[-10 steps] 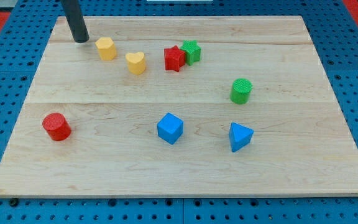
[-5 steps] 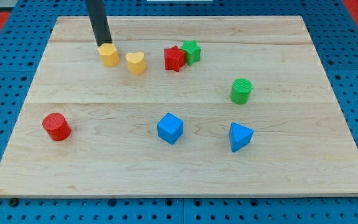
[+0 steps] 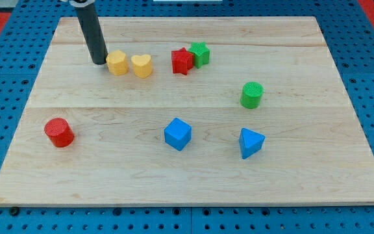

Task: Move the yellow hexagon to the yellow heart

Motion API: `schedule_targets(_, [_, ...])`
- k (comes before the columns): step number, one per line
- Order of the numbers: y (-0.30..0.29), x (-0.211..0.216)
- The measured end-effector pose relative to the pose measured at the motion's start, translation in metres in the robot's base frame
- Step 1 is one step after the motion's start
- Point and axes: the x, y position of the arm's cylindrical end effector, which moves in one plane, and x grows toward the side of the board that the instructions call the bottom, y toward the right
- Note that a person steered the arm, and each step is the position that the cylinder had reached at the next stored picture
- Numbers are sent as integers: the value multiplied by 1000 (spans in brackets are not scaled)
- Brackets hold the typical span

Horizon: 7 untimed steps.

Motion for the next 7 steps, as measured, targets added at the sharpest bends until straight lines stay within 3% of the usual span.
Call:
schedule_targets(3, [-23, 55])
schedule_targets(7, [-4, 25])
